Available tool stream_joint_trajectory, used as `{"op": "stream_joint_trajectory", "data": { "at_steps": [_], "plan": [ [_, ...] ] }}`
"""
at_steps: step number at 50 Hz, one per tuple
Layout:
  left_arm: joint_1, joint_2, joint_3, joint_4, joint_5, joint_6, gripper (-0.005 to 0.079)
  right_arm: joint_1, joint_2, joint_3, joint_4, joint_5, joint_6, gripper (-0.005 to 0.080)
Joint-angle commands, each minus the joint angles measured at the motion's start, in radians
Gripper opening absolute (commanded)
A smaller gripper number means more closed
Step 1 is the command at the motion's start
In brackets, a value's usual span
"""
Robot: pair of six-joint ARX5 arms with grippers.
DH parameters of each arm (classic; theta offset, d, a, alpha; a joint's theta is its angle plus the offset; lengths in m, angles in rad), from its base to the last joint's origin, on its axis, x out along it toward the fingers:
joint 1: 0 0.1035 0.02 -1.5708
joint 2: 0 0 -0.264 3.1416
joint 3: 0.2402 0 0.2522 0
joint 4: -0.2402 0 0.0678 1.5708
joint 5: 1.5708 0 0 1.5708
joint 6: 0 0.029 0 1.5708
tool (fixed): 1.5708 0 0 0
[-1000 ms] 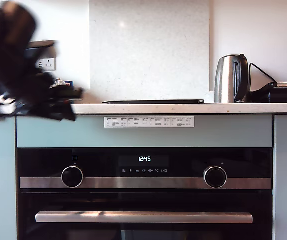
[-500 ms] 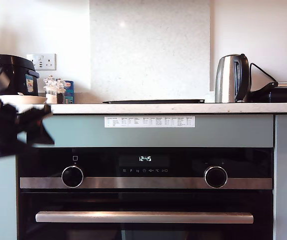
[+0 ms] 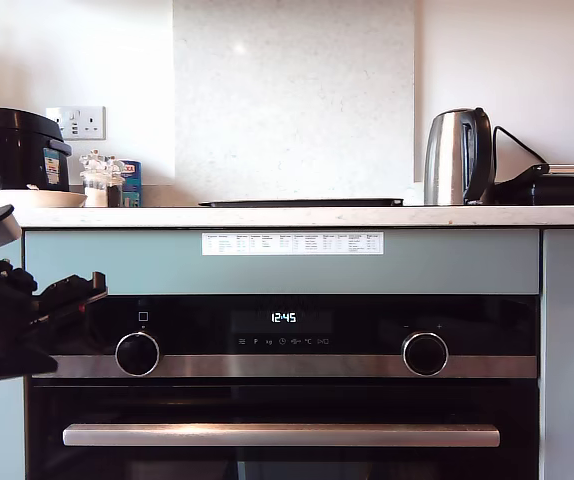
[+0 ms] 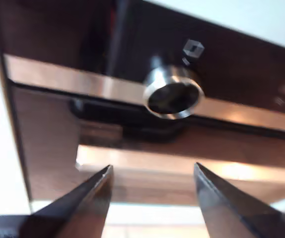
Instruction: Switch the oven into microwave mode by turning the left rotary switch to the microwave symbol
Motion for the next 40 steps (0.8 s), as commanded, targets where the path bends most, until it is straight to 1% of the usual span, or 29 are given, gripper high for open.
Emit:
{"op": "stream_joint_trajectory", "data": {
  "at_steps": [1, 3, 4, 6, 7, 8, 9, 10, 12, 13, 15, 20, 24, 27, 29, 32, 36, 40],
  "plan": [
    [-0.002, 0.011, 0.023, 0.031, -0.028, 0.009, 0.0449, 0.003, 0.006, -0.01, 0.01, 0.001, 0.001, -0.0012],
    [-0.002, 0.011, 0.026, 0.042, -0.031, 0.069, 0.045, 0.003, 0.006, -0.01, 0.01, 0.001, 0.001, -0.0012],
    [-0.002, 0.014, 0.027, 0.051, -0.03, 0.075, 0.045, 0.003, 0.006, -0.01, 0.01, 0.001, 0.001, -0.0012],
    [-0.002, 0.021, 0.031, 0.066, -0.025, 0.16, 0.0451, 0.003, 0.006, -0.01, 0.01, 0.001, 0.001, -0.0012],
    [-0.002, 0.024, 0.032, 0.069, -0.018, 0.16, 0.0452, 0.003, 0.006, -0.01, 0.01, 0.001, 0.001, -0.0012],
    [-0.002, 0.029, 0.034, 0.072, -0.01, 0.236, 0.046, 0.003, 0.006, -0.01, 0.01, 0.001, 0.001, -0.0012],
    [-0.002, 0.034, 0.037, 0.073, -0.005, 0.236, 0.0473, 0.003, 0.006, -0.01, 0.01, 0.001, 0.001, -0.0012],
    [-0.002, 0.038, 0.039, 0.072, -0.003, 0.29, 0.0488, 0.003, 0.006, -0.01, 0.01, 0.001, 0.001, -0.0012],
    [-0.003, 0.046, 0.043, 0.071, -0.009, 0.29, 0.049, 0.003, 0.006, -0.01, 0.01, 0.001, 0.001, -0.0012],
    [-0.004, 0.051, 0.043, 0.071, -0.008, 0.339, 0.049, 0.003, 0.006, -0.01, 0.01, 0.001, 0.0, -0.0012],
    [-0.005, 0.059, 0.043, 0.074, -0.008, 0.38, 0.049, 0.003, 0.006, -0.01, 0.01, 0.001, 0.0, -0.0012],
    [-0.006, 0.088, 0.044, 0.116, 0.012, 0.448, 0.049, 0.003, 0.006, -0.01, 0.009, 0.011, 0.0, -0.0012],
    [-0.007, 0.104, 0.045, 0.13, 0.024, 0.476, 0.0488, 0.003, 0.006, -0.01, 0.009, 0.024, 0.001, -0.0012],
    [-0.012, 0.117, 0.051, 0.131, 0.019, 0.47, 0.0489, 0.003, 0.006, -0.01, 0.009, 0.027, 0.001, -0.0012],
    [-0.014, 0.122, 0.056, 0.128, 0.017, 0.449, 0.0496, 0.003, 0.006, -0.01, 0.009, 0.027, 0.001, -0.0012],
    [-0.016, 0.136, 0.069, 0.116, -0.005, 0.412, 0.0529, 0.003, 0.006, -0.01, 0.009, 0.027, 0.001, -0.0012],
    [-0.016, 0.156, 0.09, 0.11, -0.004, 0.371, 0.0577, 0.003, 0.006, -0.01, 0.008, 0.027, 0.001, -0.0012],
    [-0.016, 0.185, 0.119, 0.085, -0.003, 0.34, 0.0604, 0.003, 0.006, -0.01, 0.006, 0.027, 0.001, -0.0012]
  ]
}}
